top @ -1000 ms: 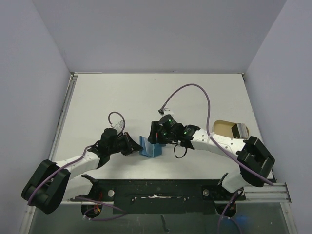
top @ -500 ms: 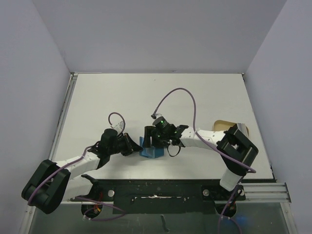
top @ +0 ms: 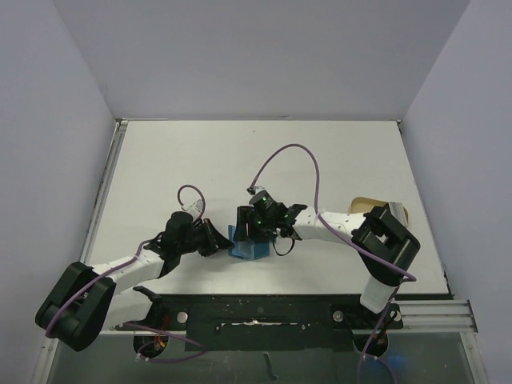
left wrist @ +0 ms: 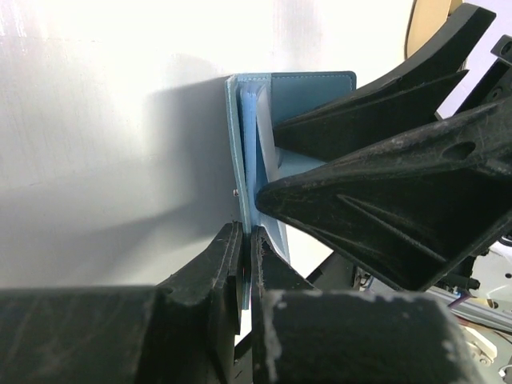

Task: Put the credit cards into the card holder
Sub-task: Open the card holder at the center of the board.

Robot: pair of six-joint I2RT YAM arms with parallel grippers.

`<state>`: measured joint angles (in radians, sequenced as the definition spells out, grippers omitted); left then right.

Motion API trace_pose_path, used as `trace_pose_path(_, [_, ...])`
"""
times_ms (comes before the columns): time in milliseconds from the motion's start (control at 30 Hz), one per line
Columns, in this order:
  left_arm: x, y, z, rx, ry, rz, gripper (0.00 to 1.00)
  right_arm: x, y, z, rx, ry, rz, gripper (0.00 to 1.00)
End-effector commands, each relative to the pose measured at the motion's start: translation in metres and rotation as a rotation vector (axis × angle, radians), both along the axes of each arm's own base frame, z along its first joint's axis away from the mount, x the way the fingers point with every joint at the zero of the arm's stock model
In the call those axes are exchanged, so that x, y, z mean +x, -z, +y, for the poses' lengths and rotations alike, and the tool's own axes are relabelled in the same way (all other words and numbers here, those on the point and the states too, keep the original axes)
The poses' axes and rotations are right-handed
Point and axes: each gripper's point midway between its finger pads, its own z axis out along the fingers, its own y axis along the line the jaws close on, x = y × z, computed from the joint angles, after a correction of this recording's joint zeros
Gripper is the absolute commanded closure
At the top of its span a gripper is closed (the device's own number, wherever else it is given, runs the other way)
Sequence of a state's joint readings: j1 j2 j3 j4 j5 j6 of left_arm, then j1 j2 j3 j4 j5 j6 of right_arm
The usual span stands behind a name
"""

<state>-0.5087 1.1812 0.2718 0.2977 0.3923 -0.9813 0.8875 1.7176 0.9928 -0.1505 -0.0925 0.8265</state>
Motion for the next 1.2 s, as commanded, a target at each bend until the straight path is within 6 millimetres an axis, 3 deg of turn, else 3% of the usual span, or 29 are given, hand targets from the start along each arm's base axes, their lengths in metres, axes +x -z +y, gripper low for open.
trace_pose_path(0, [0.005, -0.018, -0.007, -0.034, 0.033, -0.076, 1.00, 0.017, -0.002, -0.004, -0.005, 0.043, -0.044, 0.42])
trace_pose_path(300, [0.005, -0.023, -0.007, -0.040, 0.032, -0.084, 1.00, 0.020, 0.006, -0.015, -0.030, 0.061, -0.033, 0.43])
trace_pose_path(433, [0.006, -0.024, -0.007, -0.040, 0.030, -0.087, 0.86, 0.020, 0.009, -0.015, -0.031, 0.062, -0.027, 0.43])
trace_pose_path(500, [0.005, -0.021, -0.007, -0.036, 0.030, -0.078, 0.83, 0.019, 0.010, -0.015, -0.027, 0.061, -0.023, 0.43])
trace_pose_path(567, [0.005, -0.018, -0.006, -0.034, 0.029, -0.072, 0.85, 0.018, 0.010, -0.014, -0.024, 0.058, -0.021, 0.43])
trace_pose_path(667, [0.003, -0.016, -0.007, -0.044, 0.030, -0.068, 1.00, 0.018, 0.003, -0.012, -0.006, 0.053, -0.028, 0.42])
trace_pose_path(900, [0.004, -0.015, -0.006, -0.043, 0.025, -0.074, 1.00, 0.018, -0.022, 0.001, 0.091, 0.033, -0.049, 0.38])
trace_pose_path(1167, [0.003, -0.013, -0.006, -0.040, 0.023, -0.068, 1.00, 0.015, -0.018, 0.009, 0.119, 0.018, -0.019, 0.36])
